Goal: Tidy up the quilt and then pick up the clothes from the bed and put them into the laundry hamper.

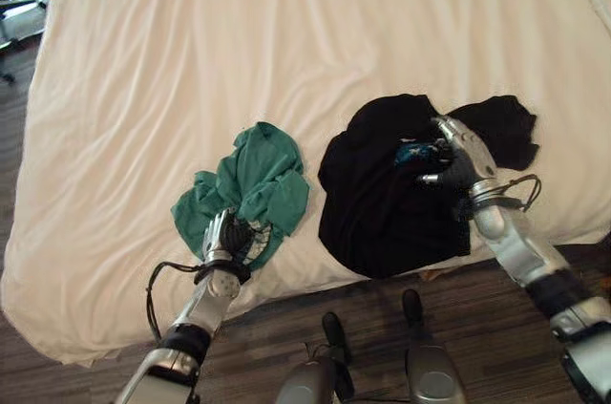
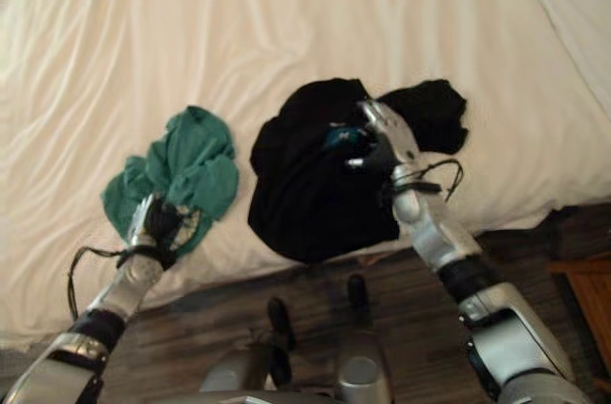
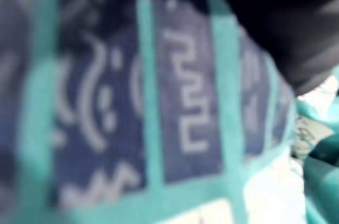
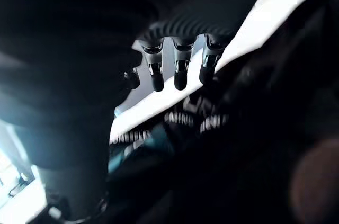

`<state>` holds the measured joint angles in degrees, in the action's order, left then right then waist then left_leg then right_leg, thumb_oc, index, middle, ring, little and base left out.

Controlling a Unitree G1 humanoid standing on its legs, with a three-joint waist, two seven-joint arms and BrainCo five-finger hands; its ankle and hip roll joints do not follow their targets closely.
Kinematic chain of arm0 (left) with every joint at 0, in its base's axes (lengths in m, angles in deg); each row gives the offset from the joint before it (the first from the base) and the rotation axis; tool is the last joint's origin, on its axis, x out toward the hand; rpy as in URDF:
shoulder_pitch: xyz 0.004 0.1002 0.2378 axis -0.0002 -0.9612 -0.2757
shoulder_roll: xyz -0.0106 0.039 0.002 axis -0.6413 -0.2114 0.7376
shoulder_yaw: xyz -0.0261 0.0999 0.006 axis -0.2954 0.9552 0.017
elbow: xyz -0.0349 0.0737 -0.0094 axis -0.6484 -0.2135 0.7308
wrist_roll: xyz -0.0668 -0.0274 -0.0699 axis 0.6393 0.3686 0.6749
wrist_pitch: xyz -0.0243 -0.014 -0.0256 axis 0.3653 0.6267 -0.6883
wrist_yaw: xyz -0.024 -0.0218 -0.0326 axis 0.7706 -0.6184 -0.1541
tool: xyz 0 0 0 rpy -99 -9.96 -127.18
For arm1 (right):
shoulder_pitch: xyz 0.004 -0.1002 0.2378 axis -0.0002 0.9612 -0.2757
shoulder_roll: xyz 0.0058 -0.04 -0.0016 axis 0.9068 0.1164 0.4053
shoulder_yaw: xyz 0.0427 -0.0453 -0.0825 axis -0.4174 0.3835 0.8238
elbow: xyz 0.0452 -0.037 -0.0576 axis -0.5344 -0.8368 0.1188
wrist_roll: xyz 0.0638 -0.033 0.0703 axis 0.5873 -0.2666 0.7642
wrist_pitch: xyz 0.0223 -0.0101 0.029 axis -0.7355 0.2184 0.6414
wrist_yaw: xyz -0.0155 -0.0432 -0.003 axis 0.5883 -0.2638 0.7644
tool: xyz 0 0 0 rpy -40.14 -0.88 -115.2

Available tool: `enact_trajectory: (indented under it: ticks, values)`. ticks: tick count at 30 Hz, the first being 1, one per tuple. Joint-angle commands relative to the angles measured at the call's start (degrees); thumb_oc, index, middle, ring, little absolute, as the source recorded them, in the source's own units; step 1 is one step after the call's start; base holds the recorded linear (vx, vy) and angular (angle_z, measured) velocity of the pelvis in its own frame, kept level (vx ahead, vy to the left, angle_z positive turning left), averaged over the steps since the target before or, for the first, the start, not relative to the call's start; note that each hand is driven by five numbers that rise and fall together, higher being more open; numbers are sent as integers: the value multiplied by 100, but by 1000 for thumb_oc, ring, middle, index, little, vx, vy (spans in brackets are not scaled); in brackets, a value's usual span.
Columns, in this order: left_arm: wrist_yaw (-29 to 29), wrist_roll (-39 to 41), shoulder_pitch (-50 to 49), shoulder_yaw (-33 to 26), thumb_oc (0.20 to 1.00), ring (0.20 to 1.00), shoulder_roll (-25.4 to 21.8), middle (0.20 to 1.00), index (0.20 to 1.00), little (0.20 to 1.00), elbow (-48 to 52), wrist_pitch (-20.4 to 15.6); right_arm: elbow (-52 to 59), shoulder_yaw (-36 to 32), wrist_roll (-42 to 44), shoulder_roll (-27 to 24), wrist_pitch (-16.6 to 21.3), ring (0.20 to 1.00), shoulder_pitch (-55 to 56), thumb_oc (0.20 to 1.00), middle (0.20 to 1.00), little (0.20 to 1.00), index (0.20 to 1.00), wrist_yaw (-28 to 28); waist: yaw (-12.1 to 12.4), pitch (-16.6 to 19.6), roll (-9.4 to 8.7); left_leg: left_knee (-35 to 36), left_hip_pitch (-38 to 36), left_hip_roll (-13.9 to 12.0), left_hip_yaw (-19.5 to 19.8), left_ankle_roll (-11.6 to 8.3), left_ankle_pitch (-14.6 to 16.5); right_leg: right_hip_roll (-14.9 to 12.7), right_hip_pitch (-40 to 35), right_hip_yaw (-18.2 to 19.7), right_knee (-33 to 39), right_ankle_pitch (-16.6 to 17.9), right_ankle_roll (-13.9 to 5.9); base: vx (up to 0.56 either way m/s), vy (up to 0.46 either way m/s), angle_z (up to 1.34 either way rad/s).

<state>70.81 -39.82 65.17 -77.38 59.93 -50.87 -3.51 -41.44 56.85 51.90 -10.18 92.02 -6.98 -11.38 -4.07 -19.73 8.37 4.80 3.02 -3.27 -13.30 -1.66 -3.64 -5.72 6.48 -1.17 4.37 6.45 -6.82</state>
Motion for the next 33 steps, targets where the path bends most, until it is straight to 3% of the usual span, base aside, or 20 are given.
enact_trajectory:
  ticks: [1,4,5,6,11,19,23,24,26,27,28,30,33]
  values:
    - [-856,1210,-1987,216,200,200,26,200,200,200,-693,471,-840,170,394,356,-44,1000,-451,1000,1000,1000,1000,212,485,-224,-410,-418,297,-166,303,-271,381,-377,484,-103,-1030,-932,-108,-24,-91,33]
    - [-973,2065,-2033,-35,200,200,100,200,200,200,-610,421,-2396,210,584,567,-300,1000,-344,1000,1000,1000,1000,510,675,-165,-299,-381,381,-112,571,-279,304,-450,344,-430,-1010,-978,-99,-8,-65,50]
    - [-973,2066,-2033,-36,200,200,98,200,200,200,-610,421,-2403,212,585,569,-296,1000,-348,1000,1000,1000,1000,508,667,-165,-298,-382,383,-112,579,-279,304,-451,340,-438,-1007,-979,-99,20,-18,54]
    - [-1041,2199,-2009,-90,200,200,112,200,200,200,-632,433,-2643,148,680,574,-344,200,-276,200,200,200,200,621,698,-139,-284,-372,366,-90,628,-271,302,-468,266,-507,-986,-986,-99,22,14,51]
    - [-1215,2360,-1940,-356,200,200,155,200,200,200,-760,525,-2375,-410,1207,649,-316,200,849,200,200,200,200,879,663,-1,-361,-239,183,-4,725,-234,336,-514,-62,-649,-783,-977,-119,42,50,37]
    - [-1551,2071,-1934,-631,200,200,377,200,200,200,-1220,700,-967,-1432,3070,1638,164,200,3861,200,200,200,200,1907,146,495,-897,20,-290,72,444,-125,507,-559,-355,-450,-457,-691,-300,62,138,5]
    - [-1591,2078,-1929,-652,200,200,362,200,200,200,-1109,704,-576,-1534,3496,1832,180,200,4402,200,200,200,200,2191,0,582,-1014,20,-423,69,336,-100,576,-558,-297,-297,-688,-635,-400,13,125,-25]
    - [-1592,2157,-1884,-647,200,200,354,200,200,200,-1070,686,-484,-1452,3673,1866,202,200,4456,200,200,200,200,2322,-49,575,-1035,20,-431,68,353,-92,569,-502,-249,-167,-850,-630,-417,-81,115,-23]
    - [-1556,2300,-1796,-521,200,200,284,200,200,200,-838,627,-81,-1092,3938,1696,257,200,4392,200,200,200,200,2654,-168,548,-1031,20,-420,99,541,-44,496,274,-82,818,-1360,-1013,-246,-92,82,-19]
    - [-1556,2300,-1796,-522,200,200,284,200,200,200,-838,627,-82,-1092,3939,1695,257,200,4391,200,200,200,200,2654,-162,560,-1028,20,-405,94,534,-47,491,280,-64,825,-1356,-1002,-244,-48,31,-10]
    - [-1598,2331,-1787,-488,200,200,243,200,200,200,-754,603,64,-875,3830,1556,301,200,4310,200,200,200,200,2781,-125,562,-1020,20,-379,145,622,-16,462,539,-75,1099,-1405,-1139,-176,-31,25,5]
    - [-1688,2344,-1736,-470,200,200,215,200,200,200,-824,546,59,-382,3694,1478,329,200,4085,200,200,200,200,3031,59,583,-1057,20,-322,296,830,30,446,510,-345,968,-1129,-1285,70,-42,-17,40]
    - [-1541,2546,-1578,-516,200,200,344,200,200,200,-997,522,-559,211,3408,1603,221,200,3392,200,200,200,200,2983,373,577,-1034,20,-130,402,1083,28,338,522,-474,832,-623,-1137,137,-104,-88,84]
